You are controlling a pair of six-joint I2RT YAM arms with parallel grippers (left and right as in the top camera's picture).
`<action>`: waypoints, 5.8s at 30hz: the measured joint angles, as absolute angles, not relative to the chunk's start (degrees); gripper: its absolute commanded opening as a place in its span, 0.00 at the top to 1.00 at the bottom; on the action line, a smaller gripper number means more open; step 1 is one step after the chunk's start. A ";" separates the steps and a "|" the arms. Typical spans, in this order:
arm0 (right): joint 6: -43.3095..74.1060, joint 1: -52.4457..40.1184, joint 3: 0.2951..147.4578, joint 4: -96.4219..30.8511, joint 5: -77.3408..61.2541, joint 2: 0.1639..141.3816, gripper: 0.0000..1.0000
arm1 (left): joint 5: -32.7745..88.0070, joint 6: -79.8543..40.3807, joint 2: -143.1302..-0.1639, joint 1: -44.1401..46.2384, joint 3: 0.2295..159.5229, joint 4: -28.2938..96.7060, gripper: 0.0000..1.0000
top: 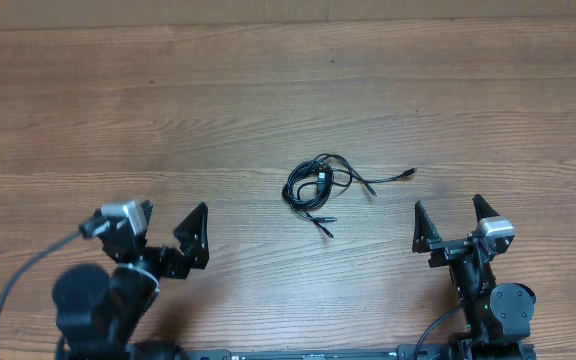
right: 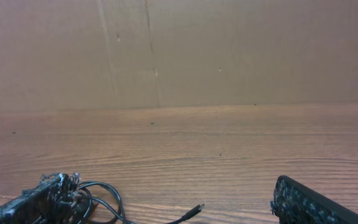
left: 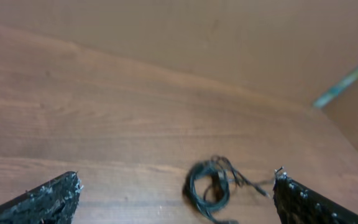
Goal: Untangle cables
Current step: 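Move the left gripper forward over the black cable bundle, then close the left gripper on the cable bundle and lift it, then move the right gripper toward the cables hanging from the left gripper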
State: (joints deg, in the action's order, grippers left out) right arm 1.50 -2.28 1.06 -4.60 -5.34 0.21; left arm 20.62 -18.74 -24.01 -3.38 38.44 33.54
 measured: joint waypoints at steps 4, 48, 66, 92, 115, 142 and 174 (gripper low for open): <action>1.50 -2.31 1.06 -4.60 -5.37 0.21 0.00 | 23.99 -16.49 -34.09 -3.38 46.63 42.06 0.00; 1.50 -2.31 1.06 -4.56 -5.32 0.21 0.00 | 7.20 -44.58 -77.38 20.27 60.77 39.59 0.32; 1.48 -2.31 1.06 -4.58 -5.32 0.23 0.00 | 16.60 -57.01 -99.48 25.93 60.84 27.18 0.32; 1.50 -2.31 1.06 -4.58 -5.32 0.23 0.00 | 12.88 -66.08 -106.83 26.17 61.60 28.73 0.96; 1.50 -2.31 1.06 -4.58 -5.32 0.23 0.00 | 11.57 -25.02 -92.31 20.71 74.35 51.55 0.96; 54.02 -2.31 1.06 -2.57 -48.12 2.90 0.00 | 11.33 -6.15 -91.79 21.19 74.28 54.04 0.96; 34.11 -2.31 12.05 3.01 -46.00 31.79 0.00 | 25.17 11.55 -91.79 21.41 73.47 54.52 0.96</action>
